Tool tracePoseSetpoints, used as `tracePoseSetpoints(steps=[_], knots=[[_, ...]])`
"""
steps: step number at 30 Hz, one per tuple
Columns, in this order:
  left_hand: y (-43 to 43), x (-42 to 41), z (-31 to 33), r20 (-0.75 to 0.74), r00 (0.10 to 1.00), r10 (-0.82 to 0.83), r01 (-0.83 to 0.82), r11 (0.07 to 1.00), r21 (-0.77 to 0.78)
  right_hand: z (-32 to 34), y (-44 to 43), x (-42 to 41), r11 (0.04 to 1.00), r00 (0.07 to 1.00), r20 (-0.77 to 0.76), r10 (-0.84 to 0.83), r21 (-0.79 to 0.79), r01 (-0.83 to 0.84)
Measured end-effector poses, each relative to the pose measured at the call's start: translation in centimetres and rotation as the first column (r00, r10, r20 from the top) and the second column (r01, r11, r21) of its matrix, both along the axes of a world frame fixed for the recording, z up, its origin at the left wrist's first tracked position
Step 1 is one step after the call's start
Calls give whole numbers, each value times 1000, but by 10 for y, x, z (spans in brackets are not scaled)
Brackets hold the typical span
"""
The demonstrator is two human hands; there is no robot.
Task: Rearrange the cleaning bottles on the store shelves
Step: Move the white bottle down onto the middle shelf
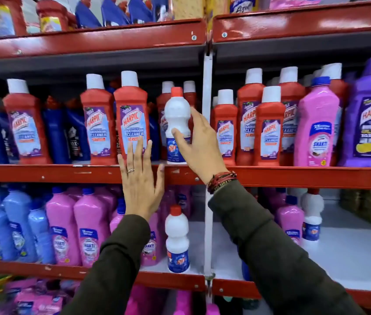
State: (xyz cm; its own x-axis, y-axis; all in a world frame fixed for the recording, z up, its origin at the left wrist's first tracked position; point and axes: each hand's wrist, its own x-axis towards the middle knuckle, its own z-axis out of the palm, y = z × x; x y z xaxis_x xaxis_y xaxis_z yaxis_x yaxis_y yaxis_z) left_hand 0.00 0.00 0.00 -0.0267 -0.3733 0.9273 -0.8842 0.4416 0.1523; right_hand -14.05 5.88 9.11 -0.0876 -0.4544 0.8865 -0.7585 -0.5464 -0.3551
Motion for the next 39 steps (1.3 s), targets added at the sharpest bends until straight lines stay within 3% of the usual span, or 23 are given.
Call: tracePoseSetpoints(steps=[6, 12, 27, 39], knots=[[-18, 10, -19, 27, 999, -23, 21, 997, 70, 23, -29, 17, 969, 979, 163, -118, 234, 78], [-26, 12, -20, 35, 999, -2, 1, 999, 48, 24, -40, 25, 962, 948, 214, -234, 193, 194], [-22, 12, -19, 38, 999, 4, -7, 998, 69, 49, -4, 18, 992, 960, 252, -125, 40, 119], [15, -3, -18, -6, 1000, 5, -5, 993, 122, 19, 63, -39, 980, 907, 397, 138, 80, -183]])
